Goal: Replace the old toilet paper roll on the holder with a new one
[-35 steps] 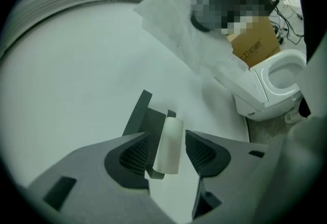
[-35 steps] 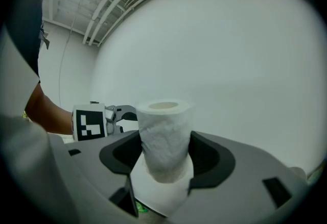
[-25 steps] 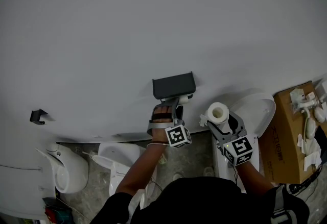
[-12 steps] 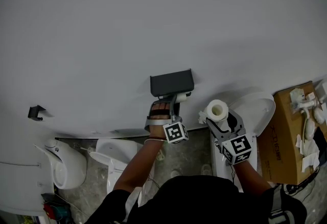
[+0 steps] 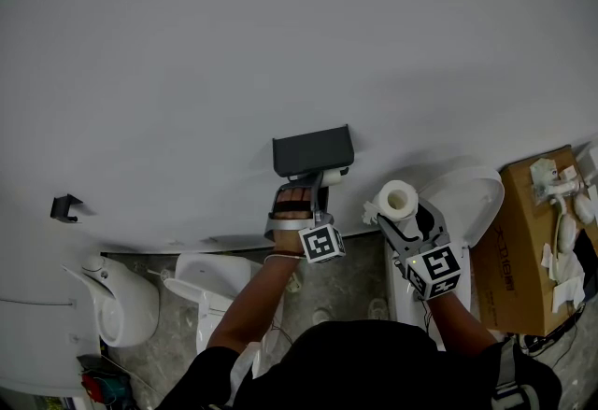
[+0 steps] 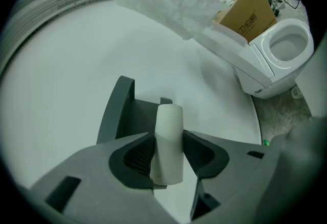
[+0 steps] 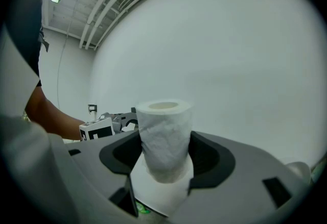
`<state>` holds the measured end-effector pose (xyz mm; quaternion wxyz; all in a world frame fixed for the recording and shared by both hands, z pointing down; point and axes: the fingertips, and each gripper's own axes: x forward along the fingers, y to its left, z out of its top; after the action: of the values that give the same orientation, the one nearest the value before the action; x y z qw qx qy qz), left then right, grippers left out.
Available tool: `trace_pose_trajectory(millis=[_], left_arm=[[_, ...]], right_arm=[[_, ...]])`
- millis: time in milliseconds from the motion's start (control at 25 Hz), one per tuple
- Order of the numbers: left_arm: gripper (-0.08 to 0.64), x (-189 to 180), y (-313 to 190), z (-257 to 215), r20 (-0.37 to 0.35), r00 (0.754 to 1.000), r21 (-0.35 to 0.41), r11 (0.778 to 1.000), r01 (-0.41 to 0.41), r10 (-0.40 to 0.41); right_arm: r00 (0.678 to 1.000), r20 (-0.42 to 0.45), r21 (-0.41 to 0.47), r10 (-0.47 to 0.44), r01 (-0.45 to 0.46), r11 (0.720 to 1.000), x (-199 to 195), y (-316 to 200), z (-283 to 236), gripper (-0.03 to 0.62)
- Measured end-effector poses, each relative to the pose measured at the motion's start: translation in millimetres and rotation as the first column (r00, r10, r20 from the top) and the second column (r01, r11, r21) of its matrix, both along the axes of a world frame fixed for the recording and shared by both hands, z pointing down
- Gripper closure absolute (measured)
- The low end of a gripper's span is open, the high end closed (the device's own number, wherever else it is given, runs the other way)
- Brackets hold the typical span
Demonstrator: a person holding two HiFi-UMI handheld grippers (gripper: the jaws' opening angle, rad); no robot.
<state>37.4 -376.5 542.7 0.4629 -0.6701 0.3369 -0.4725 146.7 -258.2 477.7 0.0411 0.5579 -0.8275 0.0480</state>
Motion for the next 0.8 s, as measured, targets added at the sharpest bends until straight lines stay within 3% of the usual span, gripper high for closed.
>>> trace_pose_trajectory(millis=[440, 800], left_arm=[[0.382, 27.9, 5.4, -4.8, 0.01, 0.999, 0.035, 0.998, -0.047, 0.047], [0.382, 61.2, 7.8, -7.8, 0.006, 0.994, 0.055, 0.993, -0.106, 0.105]], right_arm=[[0.999, -0.008, 0.0, 0.043, -0.043, 0.999, 19.8, 8.8, 2.3, 0.316], [0.992, -0.014, -0.012, 0.129, -0.129, 0.992, 53.5, 20.7, 5.1, 0.316]])
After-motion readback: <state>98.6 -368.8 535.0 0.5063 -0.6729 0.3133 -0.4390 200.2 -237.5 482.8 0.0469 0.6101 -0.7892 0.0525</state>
